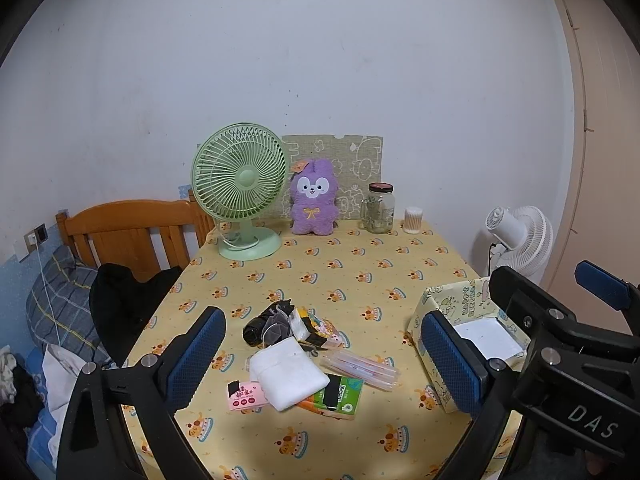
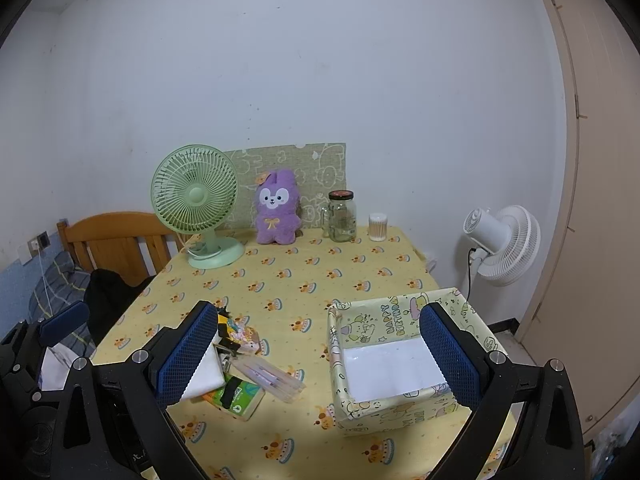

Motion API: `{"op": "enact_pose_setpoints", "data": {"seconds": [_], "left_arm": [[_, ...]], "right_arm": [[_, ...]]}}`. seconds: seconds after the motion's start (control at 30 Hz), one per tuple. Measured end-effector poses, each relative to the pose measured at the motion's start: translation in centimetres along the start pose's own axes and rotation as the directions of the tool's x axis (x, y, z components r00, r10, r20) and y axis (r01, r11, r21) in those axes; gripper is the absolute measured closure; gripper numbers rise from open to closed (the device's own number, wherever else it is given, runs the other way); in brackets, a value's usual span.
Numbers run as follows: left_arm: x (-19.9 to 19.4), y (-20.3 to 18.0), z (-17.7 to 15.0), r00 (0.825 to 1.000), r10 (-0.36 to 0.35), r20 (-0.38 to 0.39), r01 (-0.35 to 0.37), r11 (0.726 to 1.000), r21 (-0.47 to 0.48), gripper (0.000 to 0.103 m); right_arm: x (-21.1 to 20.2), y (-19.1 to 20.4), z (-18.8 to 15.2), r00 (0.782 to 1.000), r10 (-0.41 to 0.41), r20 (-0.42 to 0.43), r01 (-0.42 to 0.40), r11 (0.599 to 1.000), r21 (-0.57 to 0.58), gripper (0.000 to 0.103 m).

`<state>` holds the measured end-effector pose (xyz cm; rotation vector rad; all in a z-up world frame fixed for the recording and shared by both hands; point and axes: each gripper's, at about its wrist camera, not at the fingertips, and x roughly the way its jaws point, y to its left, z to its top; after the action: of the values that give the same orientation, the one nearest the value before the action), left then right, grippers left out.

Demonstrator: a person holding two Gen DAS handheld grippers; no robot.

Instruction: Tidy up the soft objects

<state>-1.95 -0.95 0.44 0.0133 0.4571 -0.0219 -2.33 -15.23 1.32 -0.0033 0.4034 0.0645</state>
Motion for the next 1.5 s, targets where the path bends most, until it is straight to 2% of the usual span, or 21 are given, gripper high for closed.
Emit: {"op": "enact_pose_setpoints", "data": {"seconds": [0.83, 1.5], "left_arm": [[0.7, 0.4, 0.1, 0.999, -0.036, -0.018, 0.036, 0.999, -0.034, 0.004], [1.8, 1.3, -0.3, 1.0, -0.017, -0.006, 0.017, 0.999, -0.041, 0.004]], "right_arm": [[-0.2, 0.0, 0.1, 1.0, -0.006, 0.007, 0.005, 1.0, 0.016, 0.001], [1.3, 0.5, 0.3, 1.0, 0.005, -0.003, -0.005, 1.0, 0.004, 0.001]]}}
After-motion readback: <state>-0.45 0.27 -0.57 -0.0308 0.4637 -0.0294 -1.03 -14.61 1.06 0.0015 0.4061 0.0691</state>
